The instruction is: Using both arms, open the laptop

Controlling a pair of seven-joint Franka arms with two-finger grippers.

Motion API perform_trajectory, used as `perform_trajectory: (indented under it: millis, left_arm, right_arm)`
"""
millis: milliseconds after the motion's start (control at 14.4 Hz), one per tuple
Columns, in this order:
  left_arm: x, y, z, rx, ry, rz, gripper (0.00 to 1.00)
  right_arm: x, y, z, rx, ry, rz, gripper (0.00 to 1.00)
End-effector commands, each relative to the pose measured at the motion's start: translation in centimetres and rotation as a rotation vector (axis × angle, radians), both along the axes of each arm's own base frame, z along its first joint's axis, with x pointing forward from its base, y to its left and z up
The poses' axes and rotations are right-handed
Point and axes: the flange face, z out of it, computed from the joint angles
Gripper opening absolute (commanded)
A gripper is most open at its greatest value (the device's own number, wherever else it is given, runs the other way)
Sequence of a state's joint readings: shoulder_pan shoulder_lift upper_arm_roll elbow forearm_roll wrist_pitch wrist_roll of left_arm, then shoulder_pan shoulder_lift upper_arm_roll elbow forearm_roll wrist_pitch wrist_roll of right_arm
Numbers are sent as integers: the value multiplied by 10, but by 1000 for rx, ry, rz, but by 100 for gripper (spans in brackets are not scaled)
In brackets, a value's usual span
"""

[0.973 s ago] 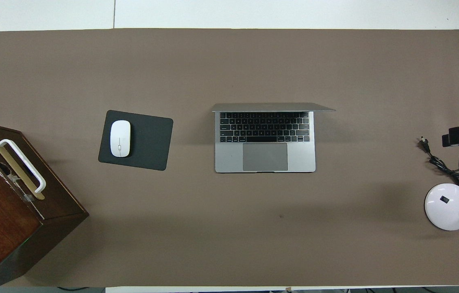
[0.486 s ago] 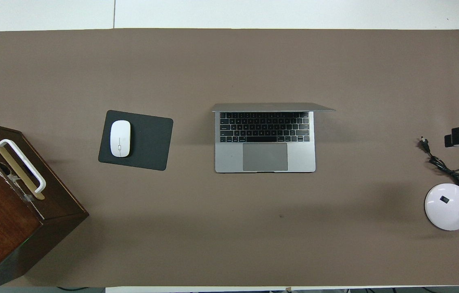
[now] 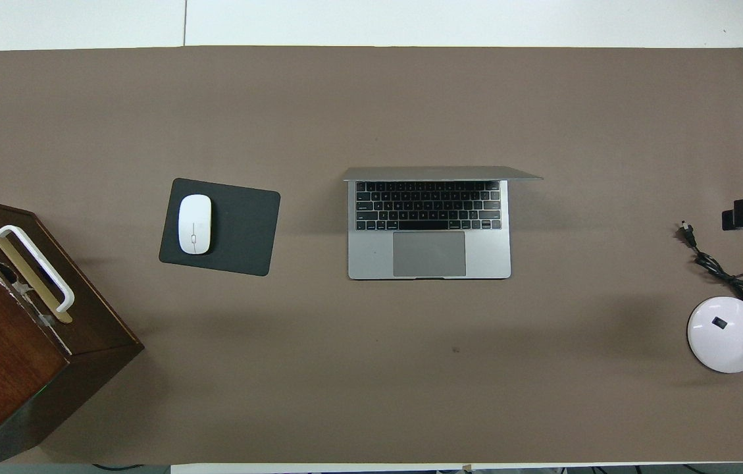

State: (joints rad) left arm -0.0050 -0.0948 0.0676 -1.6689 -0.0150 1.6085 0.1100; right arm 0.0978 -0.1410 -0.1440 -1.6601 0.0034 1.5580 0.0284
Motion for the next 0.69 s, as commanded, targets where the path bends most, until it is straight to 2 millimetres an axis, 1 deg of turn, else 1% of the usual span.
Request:
perform_trajectory:
  millis: [0,139,208,347,486,625]
  left_arm:
    - [4,-6,-12,-6,17,-8,100]
    - [6,-12,-15,-6,7,8,100]
    - [7,-12,-16,-7,3,34,100]
    - [8,-19,-17,-7,-1,25,100]
    - [6,-19,-20,-8,2,30,100]
    - [4,-19,-21,-8,6,30,100]
  right_arm:
    - [-3,-3,1,-23,-20,3,100]
    - [-1,-4,4,-25,-26,18,100]
    - [1,-3,5,-28,-29,19,100]
    - [2,-1,6,-30,-31,25,100]
    - [4,-9,2,-35,-22,16,100]
    - [4,1,4,-48,-15,35,100]
